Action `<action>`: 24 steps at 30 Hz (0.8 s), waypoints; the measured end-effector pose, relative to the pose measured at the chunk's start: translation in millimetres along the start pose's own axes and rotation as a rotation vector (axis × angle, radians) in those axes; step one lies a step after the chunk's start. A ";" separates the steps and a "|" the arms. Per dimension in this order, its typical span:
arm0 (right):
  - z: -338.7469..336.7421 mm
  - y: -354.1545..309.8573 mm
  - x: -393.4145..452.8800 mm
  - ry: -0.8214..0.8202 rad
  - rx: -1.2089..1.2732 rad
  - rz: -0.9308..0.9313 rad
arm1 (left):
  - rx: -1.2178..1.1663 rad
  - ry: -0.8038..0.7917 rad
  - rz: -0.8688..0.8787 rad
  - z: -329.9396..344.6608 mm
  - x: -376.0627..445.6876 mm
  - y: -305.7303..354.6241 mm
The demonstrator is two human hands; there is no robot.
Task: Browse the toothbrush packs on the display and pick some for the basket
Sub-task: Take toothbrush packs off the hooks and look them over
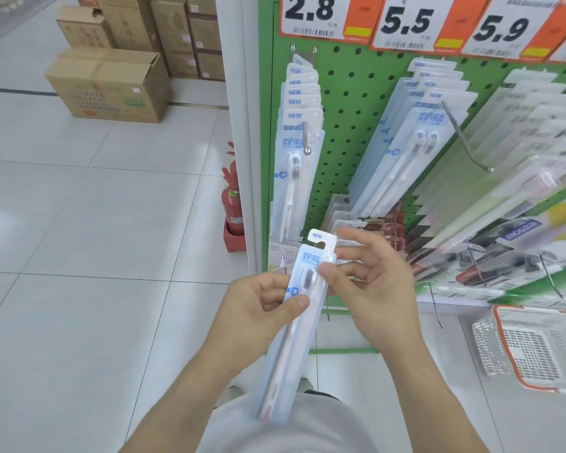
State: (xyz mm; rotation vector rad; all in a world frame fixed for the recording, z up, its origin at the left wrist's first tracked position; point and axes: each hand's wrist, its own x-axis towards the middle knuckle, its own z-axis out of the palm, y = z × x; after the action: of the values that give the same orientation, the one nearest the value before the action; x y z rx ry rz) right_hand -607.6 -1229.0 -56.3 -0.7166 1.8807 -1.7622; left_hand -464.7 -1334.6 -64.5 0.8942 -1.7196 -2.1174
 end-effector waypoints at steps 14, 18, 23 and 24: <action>-14.7 15.2 4.7 0.176 0.104 0.145 | 0.179 -0.097 -0.226 -10.3 -4.3 -10.6; -13.5 17.1 1.5 0.077 0.162 0.260 | 0.234 -0.104 -0.226 -11.5 -4.4 -14.7; -16.8 16.3 1.2 0.033 0.212 0.280 | 0.340 -0.113 -0.280 -12.6 -4.1 -18.8; -18.1 17.1 2.1 0.042 0.217 0.278 | 0.375 -0.110 -0.280 -13.4 -4.0 -18.8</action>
State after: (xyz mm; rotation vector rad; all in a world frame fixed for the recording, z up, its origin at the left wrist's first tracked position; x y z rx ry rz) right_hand -622.0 -1215.9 -72.0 -0.3232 1.6872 -1.7738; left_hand -450.2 -1338.1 -82.6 1.2003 -2.2108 -2.0756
